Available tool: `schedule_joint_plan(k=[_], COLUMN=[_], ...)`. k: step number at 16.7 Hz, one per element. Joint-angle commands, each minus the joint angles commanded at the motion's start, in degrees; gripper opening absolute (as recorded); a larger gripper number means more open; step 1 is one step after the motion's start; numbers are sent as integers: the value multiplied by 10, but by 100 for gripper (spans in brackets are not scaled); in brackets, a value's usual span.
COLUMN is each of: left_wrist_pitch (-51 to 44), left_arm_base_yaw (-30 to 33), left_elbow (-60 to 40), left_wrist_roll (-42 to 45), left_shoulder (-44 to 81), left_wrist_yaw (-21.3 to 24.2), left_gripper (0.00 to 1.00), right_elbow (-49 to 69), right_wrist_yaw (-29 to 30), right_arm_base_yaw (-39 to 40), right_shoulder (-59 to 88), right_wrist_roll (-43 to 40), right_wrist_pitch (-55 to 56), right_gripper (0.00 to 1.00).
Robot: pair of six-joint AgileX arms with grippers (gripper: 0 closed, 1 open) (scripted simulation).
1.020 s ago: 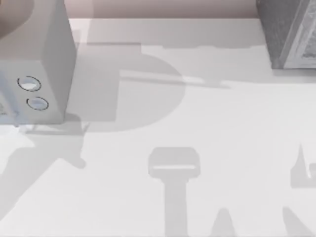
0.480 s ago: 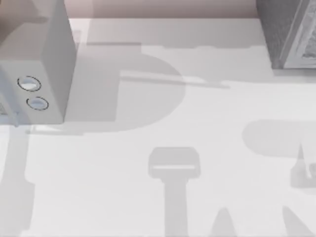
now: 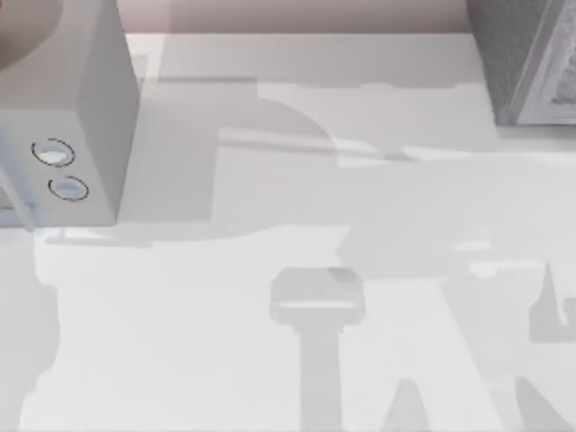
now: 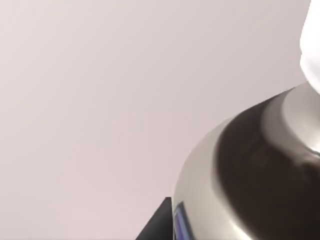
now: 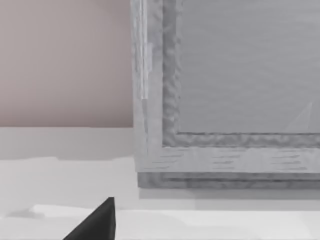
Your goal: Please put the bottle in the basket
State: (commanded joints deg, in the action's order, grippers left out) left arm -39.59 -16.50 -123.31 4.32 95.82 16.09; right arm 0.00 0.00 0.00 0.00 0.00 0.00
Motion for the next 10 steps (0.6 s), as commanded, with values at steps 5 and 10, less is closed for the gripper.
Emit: schedule_joint_plan(k=[5, 10], left_wrist_pitch=[19, 88], left_arm_base_yaw=[5, 11], left_elbow=[23, 72], left_wrist_roll=[1, -3], left_shoulder=[4, 12], left_wrist_yaw=[-4, -12], left_gripper=[0, 0], right_elbow=[0, 0], right_wrist_yaw=[0, 0], right_arm_base_yaw=[0, 0], right_shoulder=[0, 0], right_wrist_roll=[0, 0], right_wrist_pitch=[0, 0], right_gripper=[100, 100])
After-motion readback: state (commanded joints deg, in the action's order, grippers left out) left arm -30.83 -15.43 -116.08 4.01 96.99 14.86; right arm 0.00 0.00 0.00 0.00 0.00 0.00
